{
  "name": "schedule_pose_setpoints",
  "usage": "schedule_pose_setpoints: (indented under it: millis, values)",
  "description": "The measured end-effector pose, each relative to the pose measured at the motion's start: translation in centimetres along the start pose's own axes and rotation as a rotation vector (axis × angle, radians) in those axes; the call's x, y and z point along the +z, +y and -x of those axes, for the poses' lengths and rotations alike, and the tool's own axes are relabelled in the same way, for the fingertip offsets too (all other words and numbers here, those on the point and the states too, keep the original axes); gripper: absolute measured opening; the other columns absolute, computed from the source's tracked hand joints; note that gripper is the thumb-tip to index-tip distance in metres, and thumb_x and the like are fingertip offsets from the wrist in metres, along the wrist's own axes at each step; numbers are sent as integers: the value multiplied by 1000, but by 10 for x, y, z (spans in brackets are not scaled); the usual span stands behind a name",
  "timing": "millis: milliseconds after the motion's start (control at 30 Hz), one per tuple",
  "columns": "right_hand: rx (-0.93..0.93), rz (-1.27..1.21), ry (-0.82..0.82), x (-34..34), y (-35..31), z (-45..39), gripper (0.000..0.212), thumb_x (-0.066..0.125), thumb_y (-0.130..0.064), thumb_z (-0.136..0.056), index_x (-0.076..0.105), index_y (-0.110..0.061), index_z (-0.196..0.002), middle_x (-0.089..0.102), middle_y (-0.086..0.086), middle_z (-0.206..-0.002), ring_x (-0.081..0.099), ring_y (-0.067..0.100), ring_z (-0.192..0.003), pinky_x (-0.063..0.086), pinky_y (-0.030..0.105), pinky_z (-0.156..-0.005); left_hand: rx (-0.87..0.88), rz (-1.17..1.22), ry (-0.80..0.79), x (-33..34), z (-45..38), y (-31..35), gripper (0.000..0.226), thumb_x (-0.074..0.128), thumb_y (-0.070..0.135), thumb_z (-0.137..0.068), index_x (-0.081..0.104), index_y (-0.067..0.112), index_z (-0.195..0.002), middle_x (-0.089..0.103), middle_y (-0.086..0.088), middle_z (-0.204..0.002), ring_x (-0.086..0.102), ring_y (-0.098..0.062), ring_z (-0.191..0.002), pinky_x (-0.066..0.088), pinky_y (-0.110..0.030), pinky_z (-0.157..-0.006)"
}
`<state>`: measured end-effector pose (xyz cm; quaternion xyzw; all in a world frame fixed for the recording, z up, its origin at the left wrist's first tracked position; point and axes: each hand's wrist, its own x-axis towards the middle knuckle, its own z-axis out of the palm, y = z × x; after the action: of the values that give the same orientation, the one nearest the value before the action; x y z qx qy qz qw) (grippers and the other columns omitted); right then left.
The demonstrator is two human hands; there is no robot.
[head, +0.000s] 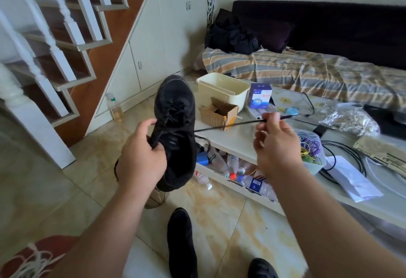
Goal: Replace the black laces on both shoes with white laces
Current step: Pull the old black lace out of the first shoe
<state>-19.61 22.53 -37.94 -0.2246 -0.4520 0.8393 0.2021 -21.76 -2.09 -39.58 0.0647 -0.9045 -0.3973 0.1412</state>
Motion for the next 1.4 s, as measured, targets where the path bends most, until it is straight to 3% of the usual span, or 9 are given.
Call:
schedule_pose_setpoints:
  millis: [233,400,533,700,800,1000,1100,1267,1400]
  values:
    - [234,273,-79,1,23,0,69,76,-13,-94,42,-20,-153,70,8,-116,69,24,-92,57,32,-71,54,-57,-2,5,-3,-8,61,61,24,-100,33,53,-146,61,7,-109,63,-21,-83,58,-44,-67]
    - [-438,794,-315,21,41,34,36,71,-26,-96,65,-36,-130,62,-3,-108,64,9,-85,58,26,-77,104,-127,-21,17,4,-1,56,60,22,-100,33,47,-143,61,6,-108,59,-23,-82,47,-36,-60]
    - [-497,1055,-547,25,56,39,30,70,-37,-97,70,-33,-127,56,-13,-124,56,5,-112,50,24,-98,169,-150,-22,27,15,3,43,60,19,-98,36,37,-129,55,13,-87,51,-14,-67,33,-31,-53]
    - [-333,804,-445,28,43,37,13,70,-24,-98,73,-27,-86,70,-10,-96,64,2,-79,55,27,-77,180,-188,-67,32,19,1,38,59,18,-98,36,38,-120,56,13,-102,53,-21,-79,31,-32,-56]
    - [-204,718,-569,33,27,41,13,63,-18,-102,70,-20,-91,71,-4,-79,56,0,-58,46,18,-59,181,-193,-81,35,20,0,36,58,18,-99,37,37,-122,58,14,-103,53,-21,-81,30,-31,-55]
    - [-520,1343,-548,25,45,29,27,70,-31,-96,70,-31,-123,53,-4,-109,55,16,-104,43,25,-89,165,-167,-95,39,23,1,35,55,14,-98,39,37,-118,56,13,-105,54,-23,-81,35,-33,-58]
    - [-619,1235,-488,25,44,26,8,70,-26,-97,78,-27,-100,59,-14,-96,56,6,-95,45,18,-86,165,-182,-106,40,22,-4,35,56,14,-99,39,37,-119,55,15,-107,54,-22,-85,38,-35,-62]
    - [-45,591,-659,29,21,30,19,62,-7,-97,61,6,-84,57,9,-76,51,20,-72,40,25,-64,156,-217,-170,47,19,-11,36,56,17,-100,39,37,-125,56,14,-107,59,-22,-86,44,-38,-62]
    - [18,253,-711,38,14,32,17,59,-12,-102,66,-17,-87,68,3,-82,58,26,-90,40,36,-80,63,-199,-278,53,18,-19,37,54,18,-99,38,39,-126,59,11,-98,61,-20,-82,52,-42,-64]
